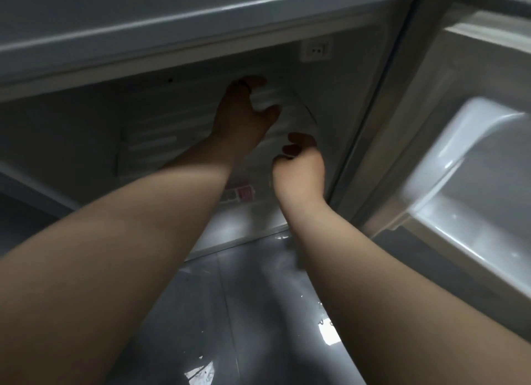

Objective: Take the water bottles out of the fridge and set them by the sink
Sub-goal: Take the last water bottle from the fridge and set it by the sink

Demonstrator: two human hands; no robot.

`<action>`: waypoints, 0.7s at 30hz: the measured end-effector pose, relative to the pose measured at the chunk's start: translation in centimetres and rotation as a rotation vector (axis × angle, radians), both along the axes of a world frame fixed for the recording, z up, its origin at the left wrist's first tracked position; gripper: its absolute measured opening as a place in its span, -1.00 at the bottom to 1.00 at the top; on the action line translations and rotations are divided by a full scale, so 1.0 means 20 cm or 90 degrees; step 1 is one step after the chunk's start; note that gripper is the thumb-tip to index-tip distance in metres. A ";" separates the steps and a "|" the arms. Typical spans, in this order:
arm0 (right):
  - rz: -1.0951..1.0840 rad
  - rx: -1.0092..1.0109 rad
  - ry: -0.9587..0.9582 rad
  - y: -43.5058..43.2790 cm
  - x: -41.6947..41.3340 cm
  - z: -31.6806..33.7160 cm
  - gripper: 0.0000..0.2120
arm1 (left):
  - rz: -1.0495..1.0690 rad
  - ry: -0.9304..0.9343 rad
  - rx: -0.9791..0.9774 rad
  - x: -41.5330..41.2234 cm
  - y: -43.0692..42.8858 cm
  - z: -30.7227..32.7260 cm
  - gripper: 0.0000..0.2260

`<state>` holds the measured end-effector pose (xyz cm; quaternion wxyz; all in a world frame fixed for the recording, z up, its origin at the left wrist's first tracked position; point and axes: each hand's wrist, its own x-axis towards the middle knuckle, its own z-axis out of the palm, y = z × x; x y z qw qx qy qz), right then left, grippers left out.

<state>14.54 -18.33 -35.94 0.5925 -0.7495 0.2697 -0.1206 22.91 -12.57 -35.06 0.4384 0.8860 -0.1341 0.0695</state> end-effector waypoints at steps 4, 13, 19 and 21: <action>0.018 -0.053 0.047 0.00 -0.07 -0.06 -0.72 | 0.069 -0.061 -0.012 -0.14 0.13 -0.03 -0.76; 0.184 -0.067 0.225 0.11 -0.13 -0.31 -0.66 | -0.102 0.160 0.345 -0.34 0.43 -0.46 -0.58; 0.213 -0.060 0.232 0.11 -0.13 -0.40 -0.62 | 0.022 0.251 0.473 -0.17 0.60 -0.62 -0.24; 0.214 -0.038 0.240 0.11 -0.13 -0.42 -0.63 | 0.006 0.255 0.507 -0.15 0.60 -0.63 -0.22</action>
